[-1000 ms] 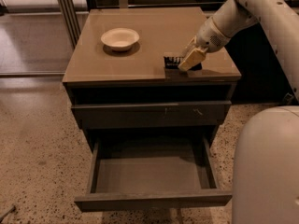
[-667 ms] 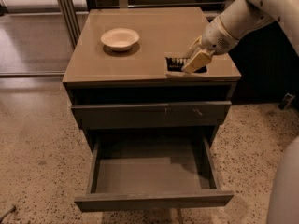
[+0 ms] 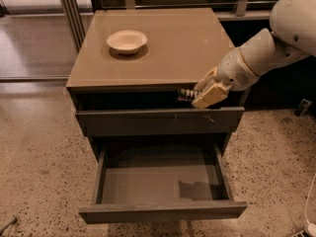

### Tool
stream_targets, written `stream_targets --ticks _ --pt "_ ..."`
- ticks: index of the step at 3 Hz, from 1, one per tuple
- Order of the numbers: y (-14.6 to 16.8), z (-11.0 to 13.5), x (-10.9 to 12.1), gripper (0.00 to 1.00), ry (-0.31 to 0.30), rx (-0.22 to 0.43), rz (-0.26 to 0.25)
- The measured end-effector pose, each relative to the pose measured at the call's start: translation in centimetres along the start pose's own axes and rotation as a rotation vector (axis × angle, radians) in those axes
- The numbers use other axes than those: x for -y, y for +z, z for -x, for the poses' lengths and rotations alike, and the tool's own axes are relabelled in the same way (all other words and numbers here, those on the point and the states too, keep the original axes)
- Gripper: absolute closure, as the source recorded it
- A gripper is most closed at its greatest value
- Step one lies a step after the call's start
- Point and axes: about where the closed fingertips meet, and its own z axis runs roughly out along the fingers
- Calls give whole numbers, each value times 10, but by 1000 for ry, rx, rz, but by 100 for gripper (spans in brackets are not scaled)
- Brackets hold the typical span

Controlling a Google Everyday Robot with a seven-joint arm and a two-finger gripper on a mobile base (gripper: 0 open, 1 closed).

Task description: Place rxbar chocolate into middle drawer

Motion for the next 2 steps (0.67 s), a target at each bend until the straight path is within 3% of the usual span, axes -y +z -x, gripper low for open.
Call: stream_targets --ticks 2 --pt "80 -74 -25 100 117 -43 138"
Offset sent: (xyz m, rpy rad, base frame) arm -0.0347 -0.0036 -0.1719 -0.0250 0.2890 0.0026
